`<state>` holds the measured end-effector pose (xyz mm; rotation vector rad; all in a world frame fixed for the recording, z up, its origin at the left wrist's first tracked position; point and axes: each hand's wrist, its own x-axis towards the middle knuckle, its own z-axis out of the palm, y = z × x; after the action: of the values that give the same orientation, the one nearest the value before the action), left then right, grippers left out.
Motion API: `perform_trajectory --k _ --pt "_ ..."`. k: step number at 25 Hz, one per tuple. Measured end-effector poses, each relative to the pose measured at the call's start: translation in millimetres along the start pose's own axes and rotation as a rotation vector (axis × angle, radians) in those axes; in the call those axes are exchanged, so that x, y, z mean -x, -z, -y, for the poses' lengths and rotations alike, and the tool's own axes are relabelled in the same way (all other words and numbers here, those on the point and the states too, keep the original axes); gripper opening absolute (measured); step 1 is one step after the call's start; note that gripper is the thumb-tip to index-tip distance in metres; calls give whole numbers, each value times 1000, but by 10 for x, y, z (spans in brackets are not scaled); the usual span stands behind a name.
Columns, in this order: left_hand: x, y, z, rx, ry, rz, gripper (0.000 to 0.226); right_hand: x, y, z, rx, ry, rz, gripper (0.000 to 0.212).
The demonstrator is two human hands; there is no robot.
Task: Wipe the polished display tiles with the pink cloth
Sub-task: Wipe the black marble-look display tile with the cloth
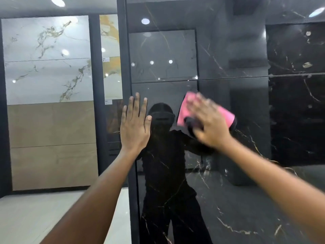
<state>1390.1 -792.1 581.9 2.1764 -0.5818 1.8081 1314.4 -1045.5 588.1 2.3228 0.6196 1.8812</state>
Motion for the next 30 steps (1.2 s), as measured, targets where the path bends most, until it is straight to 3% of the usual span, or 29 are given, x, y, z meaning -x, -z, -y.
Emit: perform_trajectory --k 3,5,6,7,10,12,14,16,18,19,21,23,25,26,28,30 --pt "4 -6 31 -7 -15 -13 57 1447 -437 857 8 511 341 80" --pt "1 12 25 -8 -13 -14 57 1552 -439 850 -12 832 492 69" --pt "-3 19 16 -5 -12 -19 56 1289 -376 690 -40 829 448 64" --pt "-2 24 9 -3 -8 -22 56 915 -269 483 -39 693 341 64" --pt "40 26 -6 -12 -10 -21 56 -151 147 -115 -11 60 -33 66" --pt "18 34 -3 -12 -17 -21 56 -95 -5 21 4 -131 -166 70" --pt "-7 48 -10 8 -22 -22 56 601 -401 597 -55 44 -27 76" --pt "115 63 -28 44 0 12 57 1537 -668 1165 -47 479 293 77" --pt "470 25 -24 46 -10 66 60 1914 -638 1215 -24 847 563 73" --pt "684 2 -3 30 -40 92 61 1797 -576 1038 -57 904 561 69" --pt "1014 -61 79 -2 -96 116 63 1208 -335 571 -3 680 339 61" --pt "1140 -114 107 -25 -88 95 63 681 -84 151 -13 186 27 61" --pt "1120 -149 97 -34 -105 63 60 729 -120 135 -40 -288 -221 64" --pt "1130 -166 101 -50 -166 48 57 977 -260 304 -29 -344 -245 64" --pt "1184 -194 131 -131 -387 43 54 1714 -557 794 26 -90 -56 65" --pt "1299 -205 151 -179 -523 89 56 2347 -615 1078 103 434 300 67"
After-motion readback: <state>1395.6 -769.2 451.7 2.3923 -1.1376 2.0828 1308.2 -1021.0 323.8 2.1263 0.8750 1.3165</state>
